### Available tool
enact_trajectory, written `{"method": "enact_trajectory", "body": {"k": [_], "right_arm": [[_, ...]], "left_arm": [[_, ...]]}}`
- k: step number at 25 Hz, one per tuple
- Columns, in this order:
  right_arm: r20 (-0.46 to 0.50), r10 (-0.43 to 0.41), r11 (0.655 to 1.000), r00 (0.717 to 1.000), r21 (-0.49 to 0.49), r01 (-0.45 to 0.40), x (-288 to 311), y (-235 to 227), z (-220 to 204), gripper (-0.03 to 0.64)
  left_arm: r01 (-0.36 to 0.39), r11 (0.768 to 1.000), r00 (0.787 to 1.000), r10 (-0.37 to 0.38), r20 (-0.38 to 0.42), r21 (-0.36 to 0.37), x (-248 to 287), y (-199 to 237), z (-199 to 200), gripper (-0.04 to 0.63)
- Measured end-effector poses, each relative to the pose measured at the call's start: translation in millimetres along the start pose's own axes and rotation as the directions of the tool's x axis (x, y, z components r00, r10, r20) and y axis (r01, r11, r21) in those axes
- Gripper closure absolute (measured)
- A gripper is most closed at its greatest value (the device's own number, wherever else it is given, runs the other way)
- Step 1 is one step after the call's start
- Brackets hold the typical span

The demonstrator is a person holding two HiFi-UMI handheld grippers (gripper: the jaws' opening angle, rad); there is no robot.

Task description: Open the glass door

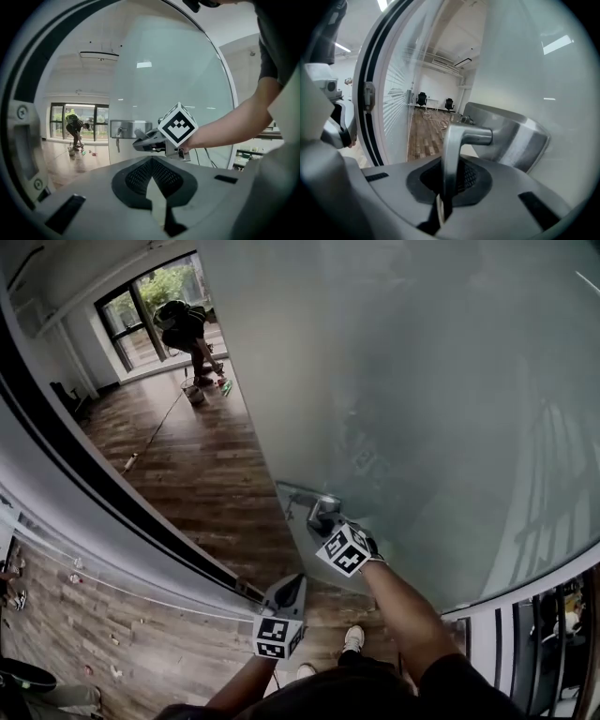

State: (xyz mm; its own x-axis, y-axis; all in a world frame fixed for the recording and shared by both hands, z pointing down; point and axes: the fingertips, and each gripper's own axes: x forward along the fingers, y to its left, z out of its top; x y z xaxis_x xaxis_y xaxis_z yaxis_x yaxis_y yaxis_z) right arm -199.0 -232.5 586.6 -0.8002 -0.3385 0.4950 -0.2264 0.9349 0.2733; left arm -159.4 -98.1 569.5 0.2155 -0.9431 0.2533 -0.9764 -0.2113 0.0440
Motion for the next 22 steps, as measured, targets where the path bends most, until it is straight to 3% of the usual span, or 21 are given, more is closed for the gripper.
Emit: {"method": "enact_trajectory", "body": {"k": [4,14,22], "right_arm": [[-0.014,-0.012,0.999,1.0,0.039,0.013,8,-28,-5,0.6],[-0.066,-0.036,0.989,0.997,0.141,0.045,32,-135,-22,0.6],[-0.094,-0.081,0.974,0.992,0.202,0.098,40,-233,-49,0.6]], "left_arm": [[-0.041,0.999,0.999,0.04,-0.03,-0.02,27,3,5,0.597],[-0.163,0.986,0.987,0.163,-0.004,-0.033,101,22,36,0.597],[-0.151,0.988,0.988,0.151,-0.017,-0.044,169,12,49,0.597]]}}
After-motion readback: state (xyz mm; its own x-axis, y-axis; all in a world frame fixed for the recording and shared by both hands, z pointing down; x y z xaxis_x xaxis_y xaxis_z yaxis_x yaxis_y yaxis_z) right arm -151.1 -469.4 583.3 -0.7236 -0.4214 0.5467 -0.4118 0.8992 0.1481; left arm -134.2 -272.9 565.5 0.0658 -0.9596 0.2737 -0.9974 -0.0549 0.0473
